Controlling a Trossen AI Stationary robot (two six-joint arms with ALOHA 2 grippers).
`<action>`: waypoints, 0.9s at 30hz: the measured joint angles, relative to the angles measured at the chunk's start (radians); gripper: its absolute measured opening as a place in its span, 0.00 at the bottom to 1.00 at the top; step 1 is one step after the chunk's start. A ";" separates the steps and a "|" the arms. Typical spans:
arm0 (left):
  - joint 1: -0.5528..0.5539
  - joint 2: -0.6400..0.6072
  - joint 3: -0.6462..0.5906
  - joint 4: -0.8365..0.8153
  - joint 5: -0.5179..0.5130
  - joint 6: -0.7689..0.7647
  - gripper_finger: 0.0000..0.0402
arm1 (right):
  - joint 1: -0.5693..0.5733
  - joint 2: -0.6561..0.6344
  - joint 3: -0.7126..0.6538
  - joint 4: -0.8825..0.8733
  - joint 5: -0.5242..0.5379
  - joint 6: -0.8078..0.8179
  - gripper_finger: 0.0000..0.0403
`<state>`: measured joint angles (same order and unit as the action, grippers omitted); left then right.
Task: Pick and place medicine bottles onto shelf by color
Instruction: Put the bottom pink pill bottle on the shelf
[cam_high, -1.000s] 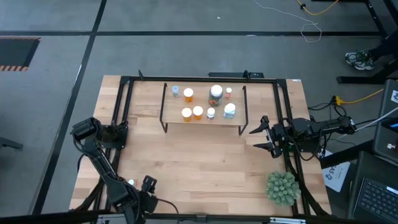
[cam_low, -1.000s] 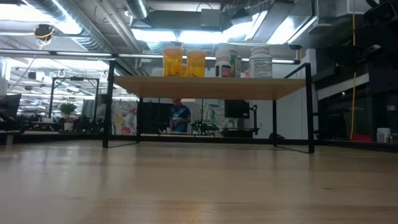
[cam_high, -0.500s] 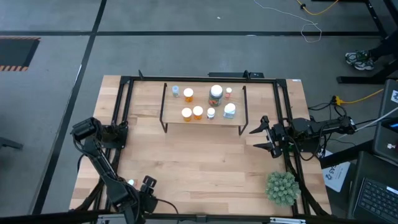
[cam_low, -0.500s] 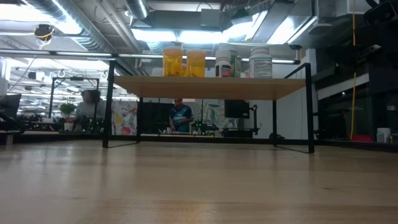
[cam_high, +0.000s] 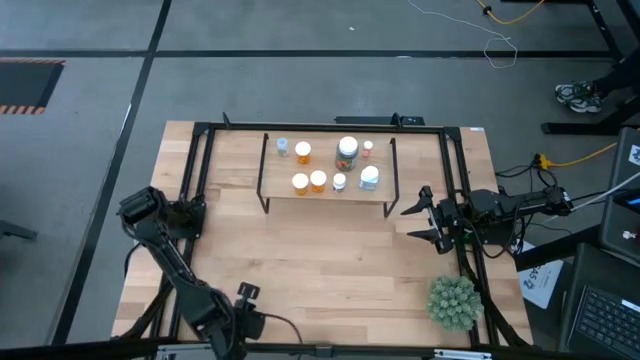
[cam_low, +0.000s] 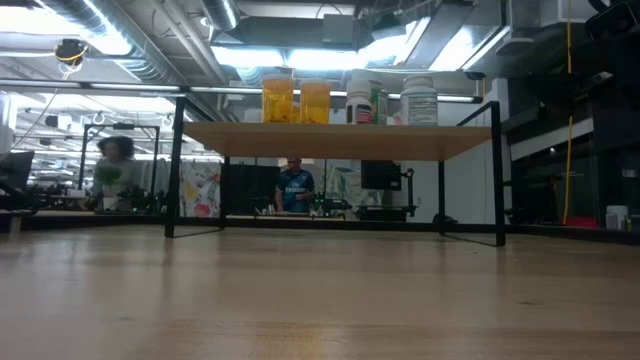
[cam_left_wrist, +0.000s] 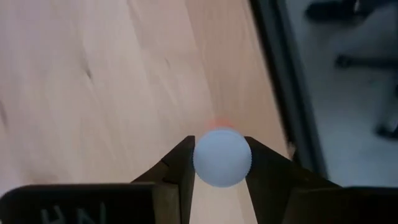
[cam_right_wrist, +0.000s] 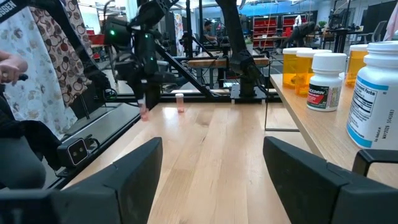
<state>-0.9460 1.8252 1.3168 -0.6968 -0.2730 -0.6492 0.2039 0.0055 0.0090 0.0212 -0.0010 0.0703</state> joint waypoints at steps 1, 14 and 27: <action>0.016 0.000 0.020 0.000 -0.001 0.005 0.27 | 0.000 0.000 0.000 0.000 0.000 0.000 0.70; 0.414 -0.001 0.404 -0.305 -0.027 0.353 0.27 | 0.000 0.000 0.000 0.000 0.000 0.000 0.70; 0.843 -0.001 0.891 -0.824 -0.032 0.653 0.27 | 0.000 0.000 0.000 0.000 0.000 0.000 0.70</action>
<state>-0.1032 1.8240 2.2077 -1.5203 -0.3053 0.0041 0.2040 0.0055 0.0090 0.0212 -0.0010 0.0704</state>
